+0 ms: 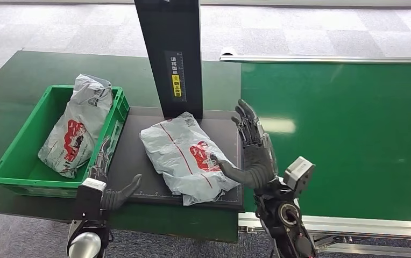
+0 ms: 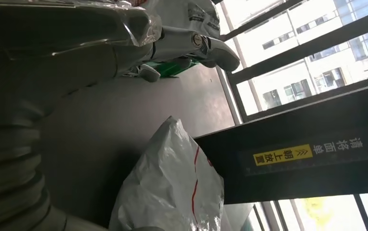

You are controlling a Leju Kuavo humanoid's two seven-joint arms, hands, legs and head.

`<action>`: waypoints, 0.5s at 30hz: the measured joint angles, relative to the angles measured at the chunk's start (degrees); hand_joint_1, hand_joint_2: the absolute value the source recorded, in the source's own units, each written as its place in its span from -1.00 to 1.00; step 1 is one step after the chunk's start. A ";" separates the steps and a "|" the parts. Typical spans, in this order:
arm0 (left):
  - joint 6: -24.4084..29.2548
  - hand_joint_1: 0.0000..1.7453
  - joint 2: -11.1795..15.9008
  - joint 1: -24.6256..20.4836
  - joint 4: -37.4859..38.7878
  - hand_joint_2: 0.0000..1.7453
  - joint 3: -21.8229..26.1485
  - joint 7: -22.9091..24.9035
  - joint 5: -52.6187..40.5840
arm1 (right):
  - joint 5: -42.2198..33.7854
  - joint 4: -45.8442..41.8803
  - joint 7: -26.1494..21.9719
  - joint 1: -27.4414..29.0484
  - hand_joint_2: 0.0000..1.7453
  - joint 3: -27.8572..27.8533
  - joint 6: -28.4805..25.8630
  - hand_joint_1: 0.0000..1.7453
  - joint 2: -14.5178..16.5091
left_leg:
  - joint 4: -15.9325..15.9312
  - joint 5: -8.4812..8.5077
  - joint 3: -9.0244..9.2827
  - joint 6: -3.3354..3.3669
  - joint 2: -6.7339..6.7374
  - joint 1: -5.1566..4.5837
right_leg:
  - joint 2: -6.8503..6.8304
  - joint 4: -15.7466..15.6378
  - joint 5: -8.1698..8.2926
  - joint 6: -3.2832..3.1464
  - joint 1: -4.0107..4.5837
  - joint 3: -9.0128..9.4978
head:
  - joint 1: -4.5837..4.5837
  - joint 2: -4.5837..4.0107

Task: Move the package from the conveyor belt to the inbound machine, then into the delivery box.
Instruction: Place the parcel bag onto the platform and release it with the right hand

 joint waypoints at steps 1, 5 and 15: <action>-0.09 -1.00 -0.08 -0.04 0.29 1.00 -0.18 0.02 0.01 | -0.11 -1.27 -0.01 0.47 1.00 -0.86 0.19 -1.00 -0.28 | 0.00 0.00 0.01 0.00 0.00 0.00 | 0.00 0.00 0.00 0.00 0.00 0.00 | -0.01 0.00; -0.83 -1.00 -0.36 -0.13 1.40 1.00 -1.10 0.78 -1.54 | 0.46 -4.23 -0.21 2.06 1.00 -3.89 -1.87 -1.00 -0.97 | 0.00 0.00 0.04 0.00 -0.02 0.01 | 0.00 0.00 0.00 0.00 0.01 0.00 | -0.02 0.00; 12.95 -1.00 -3.72 -6.07 21.11 1.00 -10.43 15.17 -30.18 | 6.45 -3.59 0.23 8.24 1.00 -14.91 -8.67 -1.00 -0.51 | 0.01 -0.01 0.00 0.03 -0.07 -0.06 | -0.02 -0.02 0.00 0.01 -0.08 0.03 | -0.01 0.00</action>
